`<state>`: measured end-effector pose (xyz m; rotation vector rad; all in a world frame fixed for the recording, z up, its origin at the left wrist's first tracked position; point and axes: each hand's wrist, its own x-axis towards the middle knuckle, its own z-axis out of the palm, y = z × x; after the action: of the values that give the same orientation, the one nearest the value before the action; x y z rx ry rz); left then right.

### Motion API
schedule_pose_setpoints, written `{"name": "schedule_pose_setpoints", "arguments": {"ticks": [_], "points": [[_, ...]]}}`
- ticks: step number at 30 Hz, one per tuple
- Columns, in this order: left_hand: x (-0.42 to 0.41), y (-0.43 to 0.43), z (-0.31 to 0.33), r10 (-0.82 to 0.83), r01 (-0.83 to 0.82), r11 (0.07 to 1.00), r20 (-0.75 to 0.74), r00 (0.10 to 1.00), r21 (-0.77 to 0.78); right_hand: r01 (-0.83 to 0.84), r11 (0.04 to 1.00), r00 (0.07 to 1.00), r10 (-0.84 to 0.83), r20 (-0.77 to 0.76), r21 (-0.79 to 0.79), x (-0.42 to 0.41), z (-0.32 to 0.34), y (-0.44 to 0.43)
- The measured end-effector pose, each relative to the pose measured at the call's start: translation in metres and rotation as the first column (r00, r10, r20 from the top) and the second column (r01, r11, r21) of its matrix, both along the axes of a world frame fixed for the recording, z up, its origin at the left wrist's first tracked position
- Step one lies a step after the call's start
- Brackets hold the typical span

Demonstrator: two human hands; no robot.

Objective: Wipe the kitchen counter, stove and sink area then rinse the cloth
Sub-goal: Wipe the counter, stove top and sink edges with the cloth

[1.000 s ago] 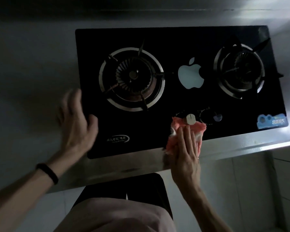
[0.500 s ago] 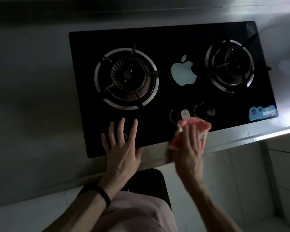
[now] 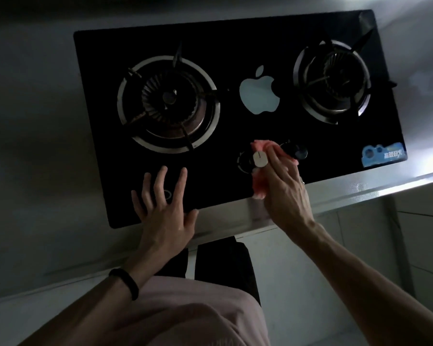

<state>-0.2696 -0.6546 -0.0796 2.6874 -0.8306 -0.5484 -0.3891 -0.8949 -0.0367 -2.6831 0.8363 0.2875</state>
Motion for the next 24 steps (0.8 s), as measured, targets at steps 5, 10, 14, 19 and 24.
{"name": "schedule_pose_setpoints", "arguments": {"ticks": [5, 10, 14, 19, 24], "points": [[0.0, -0.001, 0.008, 0.014, -0.014, 1.0, 0.013, 1.0, 0.002, 0.048, 0.998, 0.997, -0.051, 0.064, 0.049, 0.019, -0.007, -0.015], [0.0, -0.01, 0.019, 0.07, -0.069, 0.997, -0.031, 0.997, 0.017, 0.076, 0.994, 0.99, -0.084, 0.109, 0.074, -0.015, -0.013, 0.008], [-0.003, -0.022, 0.02, 0.128, -0.128, 0.992, -0.007, 0.992, 0.014, -0.005, 0.999, 0.995, 0.002, 0.097, 0.032, -0.065, -0.014, 0.005], [-0.006, -0.027, 0.021, 0.16, -0.16, 0.986, 0.012, 0.987, 0.043, 0.203, 0.976, 0.976, -0.208, 0.069, 0.073, -0.082, -0.009, -0.065], [-0.005, -0.028, 0.024, 0.167, -0.165, 0.984, -0.021, 0.986, 0.06, 0.323, 0.941, 0.94, -0.331, 0.077, 0.102, -0.072, -0.015, -0.096]]}}
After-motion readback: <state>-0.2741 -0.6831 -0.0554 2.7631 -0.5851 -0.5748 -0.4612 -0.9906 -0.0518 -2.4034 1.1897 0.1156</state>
